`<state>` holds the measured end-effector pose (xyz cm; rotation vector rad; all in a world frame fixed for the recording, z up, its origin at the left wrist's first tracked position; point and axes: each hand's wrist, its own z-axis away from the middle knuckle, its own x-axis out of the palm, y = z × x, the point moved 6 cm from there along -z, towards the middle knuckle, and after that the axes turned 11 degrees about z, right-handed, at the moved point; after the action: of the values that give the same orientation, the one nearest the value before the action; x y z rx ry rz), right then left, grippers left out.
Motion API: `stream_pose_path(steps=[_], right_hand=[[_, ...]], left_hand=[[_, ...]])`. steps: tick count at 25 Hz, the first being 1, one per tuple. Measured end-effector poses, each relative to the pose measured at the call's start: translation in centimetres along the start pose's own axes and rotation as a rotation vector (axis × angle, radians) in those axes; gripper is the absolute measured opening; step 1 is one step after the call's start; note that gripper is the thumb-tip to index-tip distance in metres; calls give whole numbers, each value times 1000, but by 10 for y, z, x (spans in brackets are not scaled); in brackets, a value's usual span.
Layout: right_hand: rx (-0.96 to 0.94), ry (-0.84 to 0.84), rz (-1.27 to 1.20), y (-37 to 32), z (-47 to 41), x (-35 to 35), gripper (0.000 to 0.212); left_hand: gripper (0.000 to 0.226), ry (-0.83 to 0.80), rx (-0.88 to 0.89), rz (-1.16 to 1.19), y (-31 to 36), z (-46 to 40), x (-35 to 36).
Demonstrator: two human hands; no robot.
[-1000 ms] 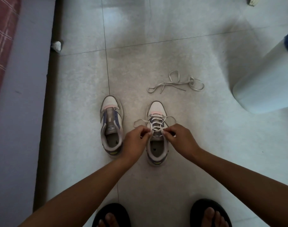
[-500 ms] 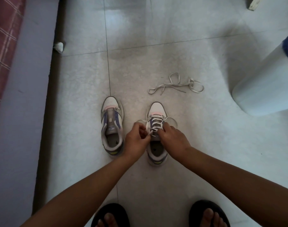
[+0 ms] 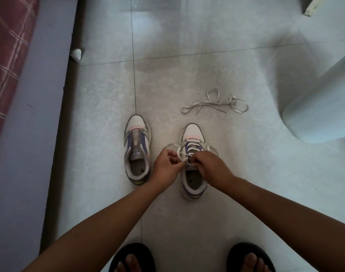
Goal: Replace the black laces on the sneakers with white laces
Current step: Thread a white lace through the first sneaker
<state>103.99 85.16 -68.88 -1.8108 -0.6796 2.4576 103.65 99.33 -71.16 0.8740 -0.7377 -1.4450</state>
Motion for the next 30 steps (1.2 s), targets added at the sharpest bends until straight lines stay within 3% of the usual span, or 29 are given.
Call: stream_pose_path(steps=[5, 10, 12, 14, 15, 19, 21, 24, 27, 28, 30], right_hand=[[-217, 177, 43, -15, 7, -14, 15], [-153, 356, -10, -13, 9, -12, 7], [12, 351, -195, -8, 9, -7, 5], [216, 370, -367, -2, 11, -5, 8], [220, 411, -364, -6, 13, -12, 9], [-138, 542, -294, -48, 37, -51, 6], [-269, 574, -348, -69, 58, -71, 15], [-515, 536, -406, -99, 107, -81, 12], [-576, 269, -582, -114, 131, -78, 18], [-574, 257, -618, -112, 132, -79, 17], [-507, 388, -581, -103, 125, -88, 6]], left_hand=[[29, 25, -37, 117, -5, 3, 1], [30, 31, 17, 68, 0, 9, 2], [35, 4, 86, -127, -3, 16, 7], [43, -71, 45, -465, -14, 21, 20], [41, -86, -3, -576, -21, 23, 25], [39, -80, -81, -636, -21, 18, 24], [42, -110, -87, -605, -15, 7, 19], [30, -59, -82, -689, 2, -8, 18], [32, -6, -276, -415, -7, -17, 8], [36, 9, -326, -287, -8, -15, 2], [37, 84, -343, -116, 1, 3, -6]])
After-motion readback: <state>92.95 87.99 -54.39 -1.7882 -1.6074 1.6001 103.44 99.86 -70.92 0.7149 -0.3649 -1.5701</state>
